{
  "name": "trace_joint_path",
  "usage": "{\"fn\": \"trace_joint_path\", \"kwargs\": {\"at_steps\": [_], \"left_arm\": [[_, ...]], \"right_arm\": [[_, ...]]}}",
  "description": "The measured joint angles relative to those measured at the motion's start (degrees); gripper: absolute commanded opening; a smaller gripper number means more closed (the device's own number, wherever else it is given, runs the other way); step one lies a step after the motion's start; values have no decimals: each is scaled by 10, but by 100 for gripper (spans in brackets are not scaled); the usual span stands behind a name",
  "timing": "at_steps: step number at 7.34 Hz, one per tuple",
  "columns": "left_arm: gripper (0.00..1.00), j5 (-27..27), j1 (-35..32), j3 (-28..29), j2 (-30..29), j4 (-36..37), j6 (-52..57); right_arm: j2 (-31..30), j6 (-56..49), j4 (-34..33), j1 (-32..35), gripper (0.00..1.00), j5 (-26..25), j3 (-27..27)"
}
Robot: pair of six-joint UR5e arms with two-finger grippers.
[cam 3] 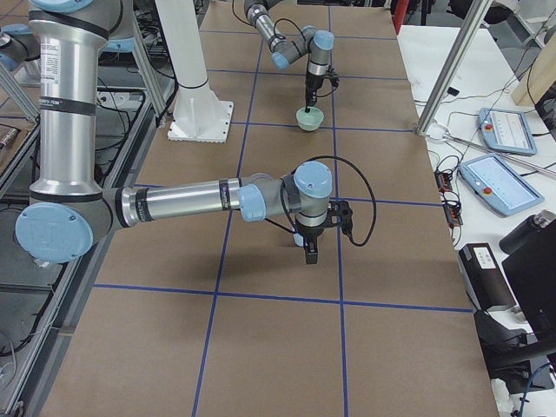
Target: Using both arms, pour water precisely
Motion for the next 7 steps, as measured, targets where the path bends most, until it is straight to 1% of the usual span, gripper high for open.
{"fn": "trace_joint_path", "kwargs": {"at_steps": [4, 5, 6, 7], "left_arm": [[1, 0, 1, 2, 1, 0, 0], [28, 0, 1, 2, 1, 0, 0], [52, 0, 1, 2, 1, 0, 0], [58, 0, 1, 2, 1, 0, 0]], "right_arm": [[0, -2, 0, -1, 100, 0, 1], [0, -3, 0, -1, 100, 0, 1], [0, -3, 1, -1, 100, 0, 1], [0, -4, 1, -2, 100, 0, 1]]}}
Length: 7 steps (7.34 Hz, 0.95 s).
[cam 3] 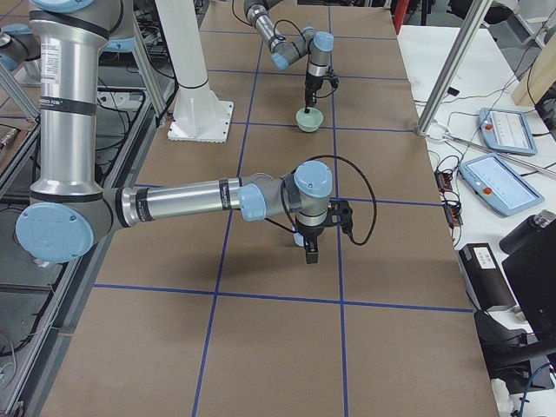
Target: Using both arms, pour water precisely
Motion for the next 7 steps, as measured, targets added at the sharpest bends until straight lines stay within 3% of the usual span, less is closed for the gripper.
{"fn": "trace_joint_path", "kwargs": {"at_steps": [2, 5, 7], "left_arm": [[66, 0, 0, 0, 1, 0, 0], [66, -1, -12, -40, 3, 3, -24], [66, -4, -30, -113, 52, 6, -48]], "right_arm": [[0, 0, 0, 0, 100, 0, 1], [0, 1, 11, -6, 100, 4, 4], [-9, 10, 98, -39, 100, 7, 5]]}}
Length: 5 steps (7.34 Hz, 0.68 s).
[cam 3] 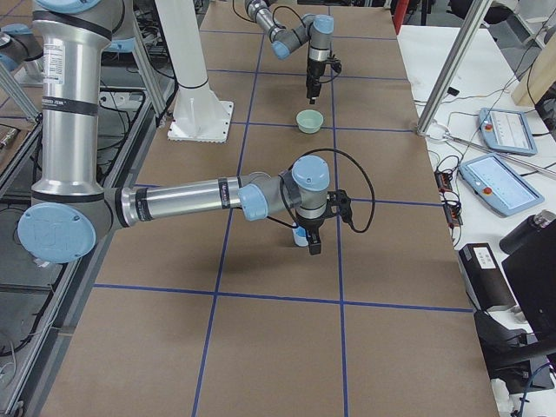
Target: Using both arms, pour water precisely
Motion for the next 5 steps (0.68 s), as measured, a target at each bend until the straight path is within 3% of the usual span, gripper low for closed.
{"fn": "trace_joint_path", "kwargs": {"at_steps": [1, 2, 5], "left_arm": [[75, 0, -8, -40, 38, 0, -3], [100, -1, -16, -68, 70, 0, -4], [100, 2, -35, -100, 120, 0, -4]], "right_arm": [[-14, 14, 64, -23, 100, 0, -1], [-34, 32, 145, -49, 100, -1, -3], [-80, 62, 354, -106, 100, -11, -27]]}}
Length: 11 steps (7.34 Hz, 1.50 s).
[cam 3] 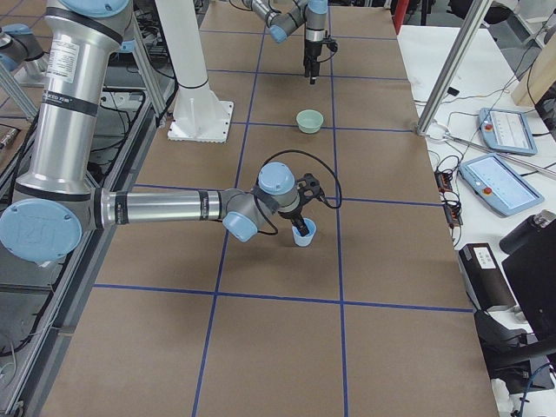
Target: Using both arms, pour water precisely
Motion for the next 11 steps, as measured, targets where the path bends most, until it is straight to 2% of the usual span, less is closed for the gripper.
{"fn": "trace_joint_path", "kwargs": {"at_steps": [4, 7, 11], "left_arm": [[100, 3, -6, -9, 15, 0, 1], [100, 3, -6, -10, 15, 0, 1], [100, 3, -7, -10, 15, 0, 1]], "right_arm": [[-16, 14, 159, -18, 100, -62, -87], [-13, 38, 178, -45, 99, -74, -105], [4, 56, 180, -87, 98, -122, -122]]}}
